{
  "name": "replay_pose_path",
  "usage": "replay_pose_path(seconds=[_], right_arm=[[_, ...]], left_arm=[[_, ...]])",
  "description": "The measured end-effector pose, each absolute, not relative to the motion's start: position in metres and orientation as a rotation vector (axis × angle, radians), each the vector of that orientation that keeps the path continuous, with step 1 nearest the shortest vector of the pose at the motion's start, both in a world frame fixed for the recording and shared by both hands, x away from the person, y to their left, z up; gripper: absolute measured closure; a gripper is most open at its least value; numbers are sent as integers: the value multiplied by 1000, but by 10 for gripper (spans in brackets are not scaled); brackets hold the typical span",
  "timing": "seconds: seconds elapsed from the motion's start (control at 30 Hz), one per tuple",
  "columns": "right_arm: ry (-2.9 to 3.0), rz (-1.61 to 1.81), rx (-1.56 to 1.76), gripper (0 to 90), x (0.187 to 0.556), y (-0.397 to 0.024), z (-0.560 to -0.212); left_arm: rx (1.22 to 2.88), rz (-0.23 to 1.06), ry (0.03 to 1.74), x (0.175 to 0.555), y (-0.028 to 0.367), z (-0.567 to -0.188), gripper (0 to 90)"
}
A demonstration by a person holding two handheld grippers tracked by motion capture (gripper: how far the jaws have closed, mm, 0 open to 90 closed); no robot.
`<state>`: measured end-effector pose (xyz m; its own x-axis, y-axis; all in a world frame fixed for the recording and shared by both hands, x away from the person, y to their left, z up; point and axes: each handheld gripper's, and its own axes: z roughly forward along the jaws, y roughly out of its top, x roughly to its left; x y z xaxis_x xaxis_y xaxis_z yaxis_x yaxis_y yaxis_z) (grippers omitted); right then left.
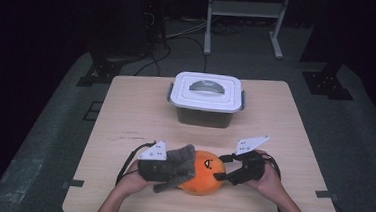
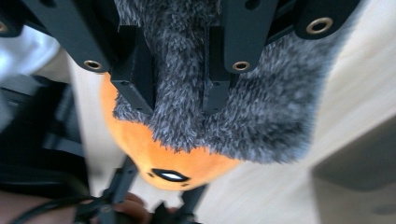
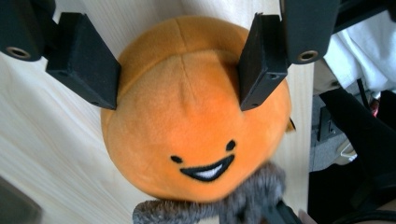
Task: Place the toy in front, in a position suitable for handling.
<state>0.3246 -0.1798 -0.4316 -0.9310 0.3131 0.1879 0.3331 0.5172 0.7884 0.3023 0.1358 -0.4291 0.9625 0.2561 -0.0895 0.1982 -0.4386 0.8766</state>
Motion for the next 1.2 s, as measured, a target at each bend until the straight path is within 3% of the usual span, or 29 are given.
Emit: replay_pose_path(seconds=[0.33, 0.53, 0.9, 1.0, 1.2], right_arm=[[-2787, -1405, -497, 351, 319, -180, -434], [-2849, -1403, -422, 353, 315, -178, -433], [-2770, -1444, -443, 284, 313, -174, -428], [-2805, -1423, -423, 337, 311, -171, -430], [-2834, -1420, -379, 357, 310, -174, -432]], left_arm=[[2075, 104, 370, 309, 150, -429, 672], [1983, 71, 376, 309, 148, -426, 679], [2008, 5, 333, 305, 140, -427, 680], [2017, 58, 359, 308, 145, -427, 696], [2029, 110, 443, 315, 156, -430, 706]])
